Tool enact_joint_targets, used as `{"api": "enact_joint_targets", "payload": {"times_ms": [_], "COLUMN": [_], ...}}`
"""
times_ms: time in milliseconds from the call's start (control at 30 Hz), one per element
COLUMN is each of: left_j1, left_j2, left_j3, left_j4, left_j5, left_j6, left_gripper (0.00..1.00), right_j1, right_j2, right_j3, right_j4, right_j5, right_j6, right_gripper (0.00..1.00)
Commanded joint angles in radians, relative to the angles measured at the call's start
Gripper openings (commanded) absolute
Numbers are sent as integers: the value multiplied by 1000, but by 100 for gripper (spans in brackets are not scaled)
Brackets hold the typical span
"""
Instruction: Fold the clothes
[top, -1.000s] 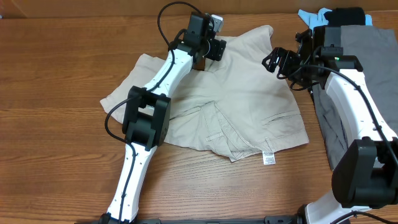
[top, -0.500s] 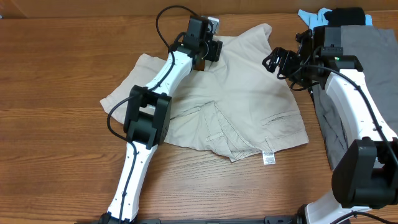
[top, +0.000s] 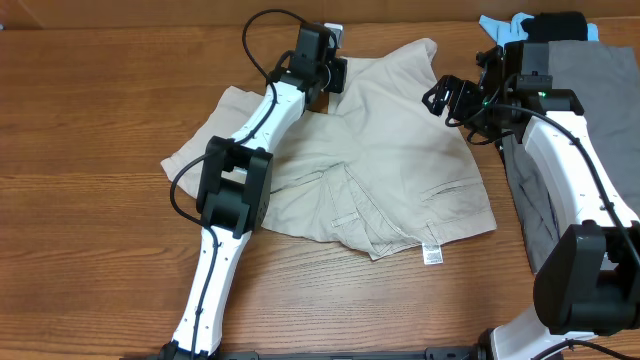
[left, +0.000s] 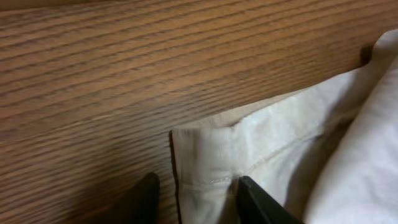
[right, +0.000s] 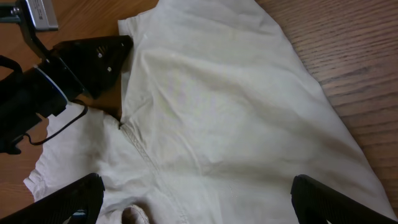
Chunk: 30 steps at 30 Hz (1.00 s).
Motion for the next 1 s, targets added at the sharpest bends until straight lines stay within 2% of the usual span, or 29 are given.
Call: {"api": "enact_joint_targets", "payload": {"times_ms": [0, 200, 300, 333, 367, 700, 800, 967], "left_j1": [6, -13, -21, -21, -19, 90, 148, 272], "left_j2": [30, 47, 46, 46, 46, 46, 46, 46], "left_j3": [26, 26, 29, 34, 43, 153, 178, 226], "left_j4": [-2, -10, -22, -37, -63, -391, -476, -615], "left_j5": [-11, -7, -20, -38, -72, -479, -536, -533], "left_j6": [-25, 28, 101, 109, 108, 111, 110, 60], "left_gripper": [41, 37, 18, 9, 4, 4, 4, 4], "right_j1": [-2, -2, -2, -2, -2, -2, -2, -2], "right_j2": [-36, -36, -36, -36, -36, -36, -36, -36], "right_j3": [-5, -5, -5, -5, -5, -5, -5, -6], "right_j4": [6, 6, 6, 6, 6, -5, -15, -53], "right_j5": [6, 6, 6, 6, 7, 40, 56, 85], "right_j6": [-6, -6, -6, -6, -6, -6, -5, -2], "right_gripper": [100, 100, 100, 100, 100, 99, 99, 97]}}
